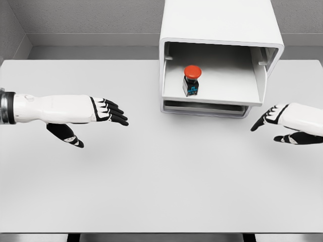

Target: Slide open multi-storey tabletop storage cabinets and put open load switch and slide close multi-storey tabletop storage cabinets

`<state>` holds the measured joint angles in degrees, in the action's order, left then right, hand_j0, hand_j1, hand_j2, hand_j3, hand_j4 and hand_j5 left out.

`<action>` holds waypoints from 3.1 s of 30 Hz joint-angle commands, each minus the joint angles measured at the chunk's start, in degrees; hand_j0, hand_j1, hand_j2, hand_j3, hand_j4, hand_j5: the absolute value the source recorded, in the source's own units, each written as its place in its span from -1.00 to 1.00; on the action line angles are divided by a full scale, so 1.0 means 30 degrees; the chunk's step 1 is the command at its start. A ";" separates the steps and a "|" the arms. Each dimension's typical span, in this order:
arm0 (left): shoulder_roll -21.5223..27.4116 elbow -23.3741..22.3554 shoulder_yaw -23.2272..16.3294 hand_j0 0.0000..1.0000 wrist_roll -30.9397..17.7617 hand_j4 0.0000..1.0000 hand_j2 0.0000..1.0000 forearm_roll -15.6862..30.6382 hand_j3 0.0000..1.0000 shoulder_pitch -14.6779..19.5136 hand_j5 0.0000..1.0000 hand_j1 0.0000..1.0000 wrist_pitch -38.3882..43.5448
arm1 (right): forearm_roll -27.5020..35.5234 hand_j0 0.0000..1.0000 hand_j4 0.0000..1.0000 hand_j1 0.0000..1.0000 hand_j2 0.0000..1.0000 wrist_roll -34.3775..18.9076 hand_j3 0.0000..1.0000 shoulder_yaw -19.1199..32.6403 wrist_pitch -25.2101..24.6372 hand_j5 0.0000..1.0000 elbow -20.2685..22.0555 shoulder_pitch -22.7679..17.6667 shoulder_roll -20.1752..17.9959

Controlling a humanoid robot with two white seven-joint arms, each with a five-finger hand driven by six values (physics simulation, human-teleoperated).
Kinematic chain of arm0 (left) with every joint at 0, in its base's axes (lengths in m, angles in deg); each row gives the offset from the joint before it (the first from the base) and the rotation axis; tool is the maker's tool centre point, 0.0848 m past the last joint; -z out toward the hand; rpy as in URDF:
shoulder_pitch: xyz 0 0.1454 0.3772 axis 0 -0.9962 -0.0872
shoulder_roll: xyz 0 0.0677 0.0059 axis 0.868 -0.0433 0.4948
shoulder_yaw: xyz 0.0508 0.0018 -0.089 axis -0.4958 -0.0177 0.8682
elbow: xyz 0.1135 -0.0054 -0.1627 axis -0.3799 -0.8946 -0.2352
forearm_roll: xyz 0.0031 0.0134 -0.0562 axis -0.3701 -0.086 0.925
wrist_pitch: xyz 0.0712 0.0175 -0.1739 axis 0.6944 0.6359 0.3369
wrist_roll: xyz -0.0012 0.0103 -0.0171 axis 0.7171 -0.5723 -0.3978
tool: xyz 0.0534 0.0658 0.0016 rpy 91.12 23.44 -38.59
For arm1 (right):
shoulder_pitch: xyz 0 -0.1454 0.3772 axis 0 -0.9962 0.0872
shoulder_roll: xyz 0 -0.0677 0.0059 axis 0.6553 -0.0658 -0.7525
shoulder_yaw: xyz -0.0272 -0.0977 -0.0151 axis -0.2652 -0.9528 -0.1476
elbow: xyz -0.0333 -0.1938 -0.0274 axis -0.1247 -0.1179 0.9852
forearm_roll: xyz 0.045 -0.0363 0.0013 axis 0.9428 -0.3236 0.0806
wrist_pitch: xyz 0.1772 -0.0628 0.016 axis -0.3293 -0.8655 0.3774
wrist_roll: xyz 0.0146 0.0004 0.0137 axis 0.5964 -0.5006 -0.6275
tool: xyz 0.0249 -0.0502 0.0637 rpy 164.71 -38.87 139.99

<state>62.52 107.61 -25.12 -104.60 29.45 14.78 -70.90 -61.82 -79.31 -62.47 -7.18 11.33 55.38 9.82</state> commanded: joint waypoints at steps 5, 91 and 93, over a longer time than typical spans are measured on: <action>-0.0012 0.0004 0.0010 1.00 0.0007 1.00 1.00 0.0133 1.00 0.0000 1.00 1.00 0.0053 | 0.0029 0.41 0.41 0.41 0.41 0.0007 0.41 -0.0487 -0.0057 0.41 0.0711 0.0410 -0.0049; 0.0105 0.0004 -0.0019 1.00 0.0007 1.00 1.00 0.0133 1.00 -0.0146 1.00 1.00 0.0053 | -0.1026 0.46 0.46 0.46 0.46 0.0007 0.46 -0.4033 -0.0057 0.46 -0.1311 0.6446 0.1650; 0.0076 0.0004 -0.0019 1.00 0.0007 1.00 1.00 0.0133 1.00 -0.0146 1.00 1.00 0.0053 | -0.1055 0.65 0.65 0.65 0.65 0.0007 0.65 -0.3945 -0.0057 0.65 -0.1077 0.5919 0.1650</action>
<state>62.81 107.59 -25.24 -104.60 29.47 14.07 -70.89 -65.37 -79.32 -75.86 -7.15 6.75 72.09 15.63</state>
